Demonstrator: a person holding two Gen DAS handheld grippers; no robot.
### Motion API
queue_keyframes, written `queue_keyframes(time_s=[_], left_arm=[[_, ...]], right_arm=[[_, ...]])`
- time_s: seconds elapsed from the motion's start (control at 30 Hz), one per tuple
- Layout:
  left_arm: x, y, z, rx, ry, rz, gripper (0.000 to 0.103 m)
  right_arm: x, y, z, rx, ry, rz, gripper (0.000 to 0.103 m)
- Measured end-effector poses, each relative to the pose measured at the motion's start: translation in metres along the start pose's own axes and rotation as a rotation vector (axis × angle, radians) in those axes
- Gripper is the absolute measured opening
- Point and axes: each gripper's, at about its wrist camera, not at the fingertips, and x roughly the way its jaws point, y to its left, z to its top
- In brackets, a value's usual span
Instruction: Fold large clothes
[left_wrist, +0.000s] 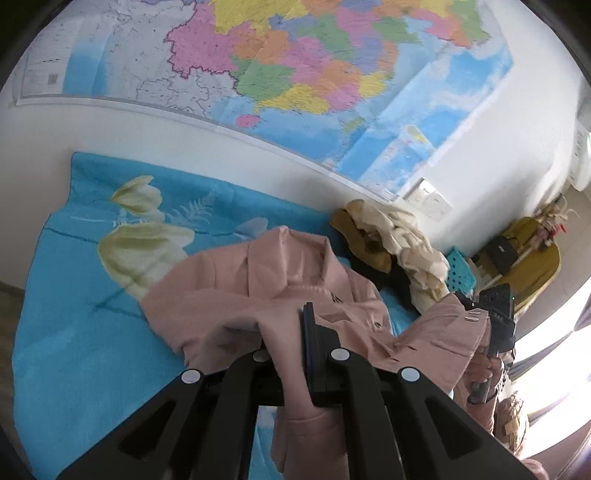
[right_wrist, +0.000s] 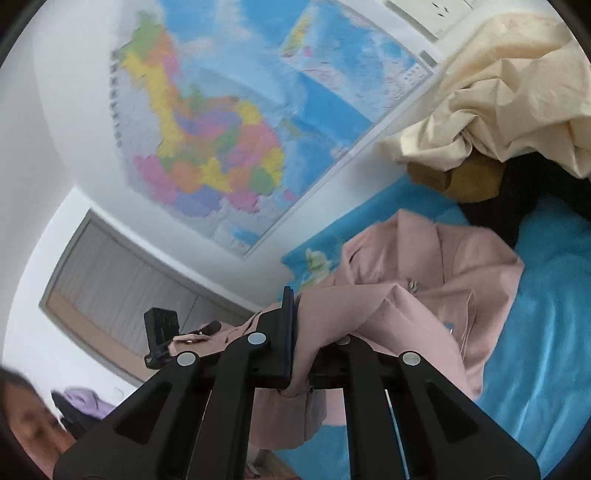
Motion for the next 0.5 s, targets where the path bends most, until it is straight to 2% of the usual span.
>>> queue_keyframes(time_s=[0.27,0.47,0.5], left_arm=[[0.068,0.023,0.056,-0.067,0.099,0.072,0.004],[0.123,0.057,0.082,-0.143,0.173,0.118,0.004],[0.13,0.062,0.084,-0.148,0.184,0.128,0.005]], right_arm=[[0.04,-0.055,0.048,0.119,-0.002,-0.102,0.006],[0.073,-0.095,0.064,0.176,0.016,-0.208,0.006],[0.077,-0.1,0.065,0.176,0.025,-0.224,0.01]])
